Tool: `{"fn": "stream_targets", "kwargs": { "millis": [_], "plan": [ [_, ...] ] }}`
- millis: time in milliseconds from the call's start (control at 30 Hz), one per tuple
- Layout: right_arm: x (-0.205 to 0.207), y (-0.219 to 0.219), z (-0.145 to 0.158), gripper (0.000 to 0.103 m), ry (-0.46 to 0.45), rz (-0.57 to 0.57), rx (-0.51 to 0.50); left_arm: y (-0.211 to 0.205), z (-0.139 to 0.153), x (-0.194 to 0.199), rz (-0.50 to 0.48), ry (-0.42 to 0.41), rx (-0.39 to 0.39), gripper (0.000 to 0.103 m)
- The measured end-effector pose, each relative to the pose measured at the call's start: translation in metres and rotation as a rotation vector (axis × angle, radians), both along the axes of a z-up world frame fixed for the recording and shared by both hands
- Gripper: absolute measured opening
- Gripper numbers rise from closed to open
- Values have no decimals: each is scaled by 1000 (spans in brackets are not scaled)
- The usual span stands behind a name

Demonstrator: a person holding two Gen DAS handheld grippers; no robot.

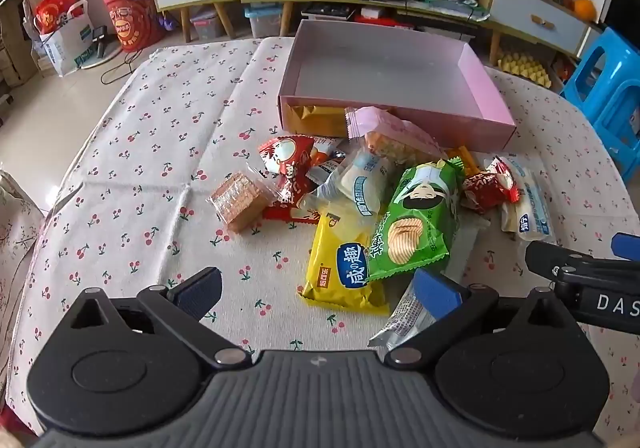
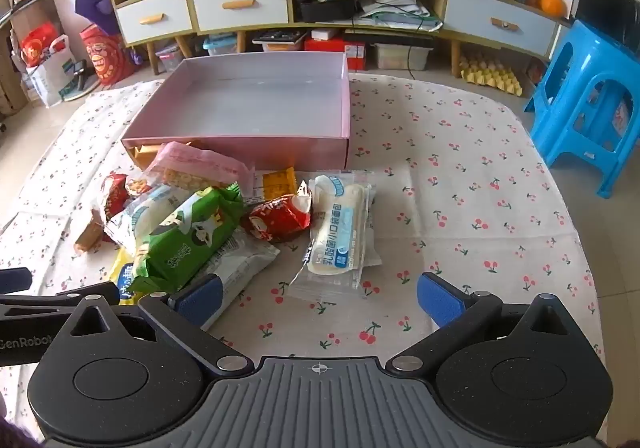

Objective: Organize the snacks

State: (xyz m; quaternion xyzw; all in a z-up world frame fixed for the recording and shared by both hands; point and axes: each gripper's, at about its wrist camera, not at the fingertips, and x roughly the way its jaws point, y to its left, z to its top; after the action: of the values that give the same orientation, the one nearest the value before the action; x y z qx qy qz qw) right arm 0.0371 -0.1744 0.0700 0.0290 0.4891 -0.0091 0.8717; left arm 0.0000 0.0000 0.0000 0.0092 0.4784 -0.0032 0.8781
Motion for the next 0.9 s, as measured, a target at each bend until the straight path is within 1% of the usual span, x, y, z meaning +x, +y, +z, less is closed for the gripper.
{"fn": "stream_targets", "kwargs": {
  "millis": [267, 900],
  "plan": [
    [2, 3, -1, 103, 8, 1, -1, 3, 2, 3, -1, 11, -5, 103],
    [4, 3, 1, 103, 11, -10, 4, 3, 0, 0, 6, -1, 1, 103]
  ]
}}
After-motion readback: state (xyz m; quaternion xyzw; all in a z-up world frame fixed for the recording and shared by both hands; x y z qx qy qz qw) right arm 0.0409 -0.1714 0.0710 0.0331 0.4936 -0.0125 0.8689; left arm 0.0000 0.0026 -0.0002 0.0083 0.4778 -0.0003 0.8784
